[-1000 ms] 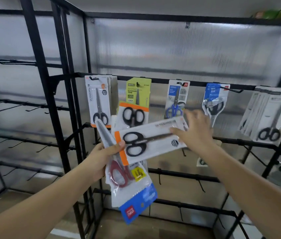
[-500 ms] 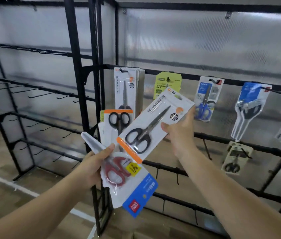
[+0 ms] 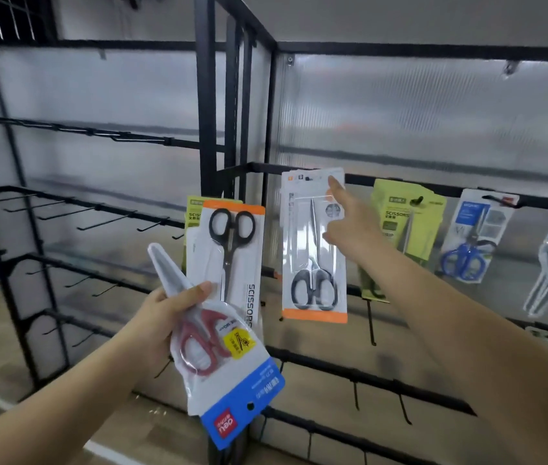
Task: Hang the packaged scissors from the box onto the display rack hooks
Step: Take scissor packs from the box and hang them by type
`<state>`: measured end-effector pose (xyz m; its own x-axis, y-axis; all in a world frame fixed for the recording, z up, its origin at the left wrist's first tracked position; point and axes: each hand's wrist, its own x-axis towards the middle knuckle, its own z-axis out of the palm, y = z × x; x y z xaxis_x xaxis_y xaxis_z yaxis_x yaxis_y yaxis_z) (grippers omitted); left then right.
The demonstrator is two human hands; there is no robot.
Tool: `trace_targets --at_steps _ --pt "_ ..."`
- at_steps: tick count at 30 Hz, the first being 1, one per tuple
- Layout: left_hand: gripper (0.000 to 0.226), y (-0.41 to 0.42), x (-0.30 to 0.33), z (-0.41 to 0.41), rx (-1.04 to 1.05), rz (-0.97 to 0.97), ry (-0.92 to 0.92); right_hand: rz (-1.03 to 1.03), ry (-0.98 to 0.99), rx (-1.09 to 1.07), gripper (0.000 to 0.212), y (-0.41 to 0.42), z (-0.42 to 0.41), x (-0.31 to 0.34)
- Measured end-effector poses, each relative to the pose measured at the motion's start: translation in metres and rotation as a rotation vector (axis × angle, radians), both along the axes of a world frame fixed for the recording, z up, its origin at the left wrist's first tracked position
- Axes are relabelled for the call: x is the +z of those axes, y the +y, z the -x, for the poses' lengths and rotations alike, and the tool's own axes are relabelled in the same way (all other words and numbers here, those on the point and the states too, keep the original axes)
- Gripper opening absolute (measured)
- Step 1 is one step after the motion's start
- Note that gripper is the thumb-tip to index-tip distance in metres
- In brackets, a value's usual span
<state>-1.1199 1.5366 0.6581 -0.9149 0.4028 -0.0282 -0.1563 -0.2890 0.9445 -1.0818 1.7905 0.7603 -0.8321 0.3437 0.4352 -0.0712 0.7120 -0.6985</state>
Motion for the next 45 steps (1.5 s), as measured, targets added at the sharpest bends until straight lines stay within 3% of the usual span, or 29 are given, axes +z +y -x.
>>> trace_targets --at_steps 5,11,13,15,16,17,19,21,23,27,34,37,40,45 --pt "0.060 0.002 0.001 0.023 -0.038 0.049 0.005 -0.107 -0.073 -0.087 0.084 0.002 0.025 -0.003" --pt "0.060 0.013 0.003 0.033 -0.083 0.009 -0.028 -0.095 -0.209 -0.090 0.087 0.005 0.040 0.002" --pt "0.065 0.017 0.005 0.033 -0.073 -0.008 -0.048 -0.140 -0.176 -0.151 0.075 -0.001 0.034 -0.005" --pt "0.072 0.022 0.007 0.032 -0.038 -0.030 -0.062 -0.167 -0.023 -0.202 0.046 -0.011 0.022 -0.021" --pt "0.075 0.026 0.008 0.031 -0.019 -0.050 -0.067 -0.102 0.006 -0.160 0.033 -0.017 0.013 -0.031" --pt "0.075 0.029 0.009 0.031 -0.006 -0.077 -0.067 0.002 -0.045 -0.070 0.035 -0.025 0.002 -0.041" --pt "0.070 0.038 0.013 0.028 0.023 -0.135 -0.059 0.258 -0.314 0.146 0.061 -0.038 -0.020 -0.056" --pt "0.064 0.048 0.016 0.023 0.055 -0.173 -0.063 0.460 -0.490 0.280 0.073 -0.040 -0.036 -0.065" --pt "0.054 0.057 0.018 0.021 0.088 -0.201 -0.067 0.521 -0.548 0.276 0.079 -0.032 -0.044 -0.073" --pt "0.037 0.073 0.020 0.019 0.120 -0.229 -0.060 0.514 -0.616 0.311 0.059 -0.022 -0.065 -0.083" --pt "0.025 0.106 0.018 0.011 0.089 -0.331 -0.086 0.903 -0.417 0.188 0.057 -0.002 -0.079 -0.093" --pt "0.021 0.115 0.016 0.014 0.087 -0.328 -0.098 1.013 -0.172 0.062 0.035 0.011 -0.086 -0.092" --pt "0.020 0.122 0.012 0.014 0.038 -0.295 -0.066 1.014 0.087 -0.101 0.010 0.027 -0.093 -0.089" --pt "0.010 0.142 0.011 0.004 -0.019 -0.274 -0.003 0.822 0.354 -0.216 0.006 0.041 -0.099 -0.076"
